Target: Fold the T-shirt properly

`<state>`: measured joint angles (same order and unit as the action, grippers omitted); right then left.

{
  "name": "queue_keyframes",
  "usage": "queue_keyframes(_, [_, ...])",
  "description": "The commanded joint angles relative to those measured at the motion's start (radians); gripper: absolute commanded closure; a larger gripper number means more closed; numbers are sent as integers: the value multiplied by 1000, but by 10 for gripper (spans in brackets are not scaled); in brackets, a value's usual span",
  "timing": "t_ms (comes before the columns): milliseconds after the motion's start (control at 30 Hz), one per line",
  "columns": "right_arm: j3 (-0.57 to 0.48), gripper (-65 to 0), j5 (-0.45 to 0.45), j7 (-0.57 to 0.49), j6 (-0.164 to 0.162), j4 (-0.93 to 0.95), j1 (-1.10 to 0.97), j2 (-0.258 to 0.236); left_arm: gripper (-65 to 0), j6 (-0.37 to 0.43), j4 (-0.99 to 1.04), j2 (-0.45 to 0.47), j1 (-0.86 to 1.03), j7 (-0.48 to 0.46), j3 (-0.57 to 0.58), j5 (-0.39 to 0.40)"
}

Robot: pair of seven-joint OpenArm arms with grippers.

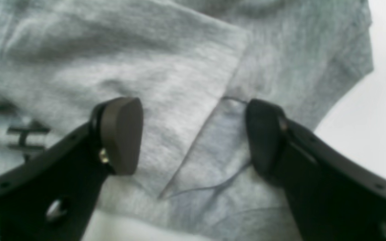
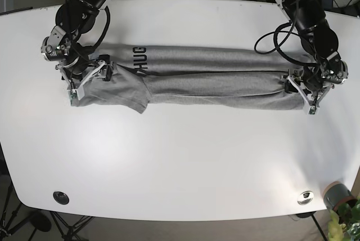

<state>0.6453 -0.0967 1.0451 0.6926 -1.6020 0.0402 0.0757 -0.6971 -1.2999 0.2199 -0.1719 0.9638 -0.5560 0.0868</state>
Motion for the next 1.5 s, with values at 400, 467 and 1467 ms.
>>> queue_keyframes(400, [-18, 0, -13, -10, 6, -126, -46, 29, -319, -1, -17, 16, 2, -13, -2, 8])
queue_keyframes(467, [-17, 0, -13, -10, 6, -168, -59, 29, -319, -1, -17, 17, 2, -13, -2, 8])
queue_keyframes(1467, [-20, -420, -13, -12, 6, -335, -198, 34, -319, -1, -22, 17, 1, -13, -5, 6])
